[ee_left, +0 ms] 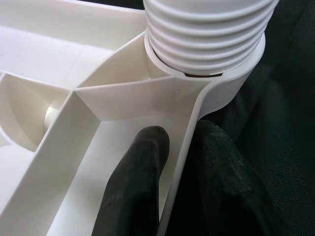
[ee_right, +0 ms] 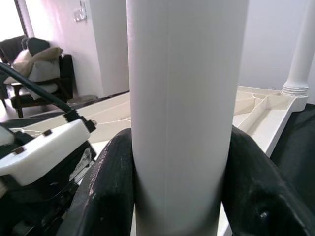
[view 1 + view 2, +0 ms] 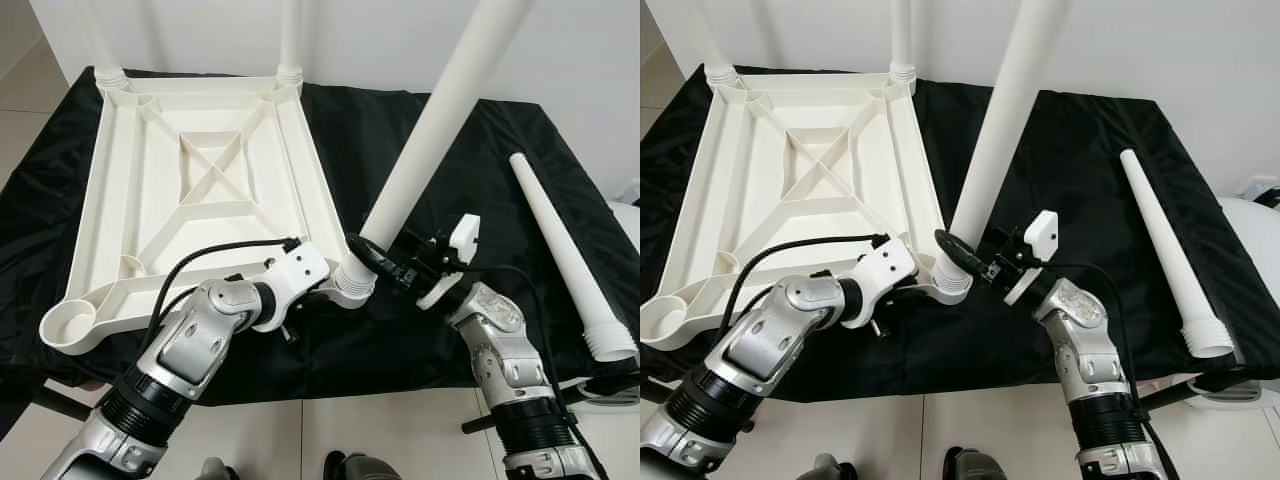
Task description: Building children table
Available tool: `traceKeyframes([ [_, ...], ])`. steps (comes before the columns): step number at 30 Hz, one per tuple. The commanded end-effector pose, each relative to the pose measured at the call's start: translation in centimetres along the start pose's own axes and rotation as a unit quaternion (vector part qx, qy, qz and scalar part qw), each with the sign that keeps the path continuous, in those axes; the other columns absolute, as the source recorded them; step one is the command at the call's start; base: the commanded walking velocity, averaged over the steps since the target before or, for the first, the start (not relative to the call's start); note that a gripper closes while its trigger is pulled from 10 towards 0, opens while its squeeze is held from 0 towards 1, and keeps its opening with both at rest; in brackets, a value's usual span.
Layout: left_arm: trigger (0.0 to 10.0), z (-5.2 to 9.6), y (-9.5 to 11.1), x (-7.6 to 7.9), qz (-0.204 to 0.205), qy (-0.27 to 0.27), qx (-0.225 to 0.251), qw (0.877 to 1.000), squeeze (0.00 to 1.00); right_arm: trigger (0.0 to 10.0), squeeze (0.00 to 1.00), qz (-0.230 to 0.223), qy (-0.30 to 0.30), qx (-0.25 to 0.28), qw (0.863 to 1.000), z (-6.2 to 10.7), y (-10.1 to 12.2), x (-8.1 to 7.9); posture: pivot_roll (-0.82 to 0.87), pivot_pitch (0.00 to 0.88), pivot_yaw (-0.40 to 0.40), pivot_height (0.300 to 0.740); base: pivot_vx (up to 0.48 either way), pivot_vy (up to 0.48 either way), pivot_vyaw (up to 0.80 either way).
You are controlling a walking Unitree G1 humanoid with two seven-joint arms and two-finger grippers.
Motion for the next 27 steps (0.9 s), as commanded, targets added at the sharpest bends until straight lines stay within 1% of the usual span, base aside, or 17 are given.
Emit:
traceKeyframes([
  [1,10.0,0.3,2.2,1.1,-0.027,-0.016,0.046,0.998,0.00,10.0,0.00,-0.068,0.008,-0.147,0.987,2.3,-6.4,-2.4,-0.05,0.144,-0.053,0.740,0.000,0.000,0.00],
  [11,10.0,0.2,2.2,1.4,-0.033,-0.019,0.045,0.998,0.00,10.0,0.00,-0.063,-0.015,-0.150,0.987,1.8,-6.8,-2.6,-0.05,0.147,-0.053,0.740,0.000,0.000,0.00],
  [16,10.0,0.2,2.3,1.3,-0.034,-0.016,0.046,0.998,0.00,10.0,0.00,-0.061,-0.029,-0.146,0.987,2.9,-6.7,-2.3,-0.05,0.148,-0.053,0.740,0.000,0.000,0.00],
  [20,10.0,0.2,2.3,1.3,-0.034,-0.016,0.046,0.998,0.00,10.0,0.00,-0.063,-0.034,-0.146,0.987,3.1,-6.7,-2.1,-0.05,0.148,-0.053,0.740,0.000,0.000,0.00],
  [21,10.0,0.2,2.5,1.2,-0.033,-0.012,0.049,0.998,0.00,10.0,0.00,-0.063,-0.062,-0.139,0.986,3.6,-6.5,-1.6,-0.06,0.148,-0.050,0.740,0.000,0.000,0.00],
  [22,10.0,0.2,2.5,1.2,-0.033,-0.012,0.049,0.998,0.00,10.0,0.00,-0.063,-0.062,-0.139,0.986,3.6,-6.5,-1.6,-0.06,0.148,-0.050,0.740,0.000,0.000,0.00],
  [23,10.0,0.2,2.6,1.2,-0.030,-0.010,0.052,0.998,0.00,10.0,0.00,-0.065,-0.080,-0.131,0.986,3.9,-6.3,-1.4,-0.06,0.147,-0.048,0.740,0.000,0.000,0.00],
  [24,10.0,0.2,2.6,1.2,-0.030,-0.010,0.052,0.998,0.00,10.0,0.00,-0.065,-0.080,-0.131,0.986,3.9,-6.3,-1.4,-0.06,0.147,-0.048,0.740,0.000,0.000,0.00],
  [25,10.0,0.1,2.8,1.2,-0.025,-0.007,0.055,0.998,0.00,10.0,0.00,-0.066,-0.103,-0.123,0.985,4.3,-6.1,-1.3,-0.06,0.146,-0.047,0.740,0.000,0.000,0.00],
  [26,10.0,0.1,2.8,1.2,-0.025,-0.007,0.055,0.998,0.00,10.0,0.00,-0.066,-0.103,-0.123,0.985,4.3,-6.1,-1.3,-0.06,0.146,-0.047,0.740,0.000,0.000,0.00],
  [27,10.0,0.1,2.8,1.3,-0.022,-0.006,0.057,0.998,0.00,10.0,0.00,-0.068,-0.115,-0.119,0.984,4.5,-6.0,-1.2,-0.06,0.145,-0.045,0.740,0.000,0.000,0.00],
])
Point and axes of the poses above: a point about 5 cm out from each wrist's last joint towards the gripper, its own z axis pointing back from the gripper into the wrist, its own y axis along the axis of the wrist's last joint, x = y × z, the point moved 2 cm from there along -z, pointing out of the wrist towards the gripper, and after that the axes turned 8 degrees about z, right-handed, at the moved point
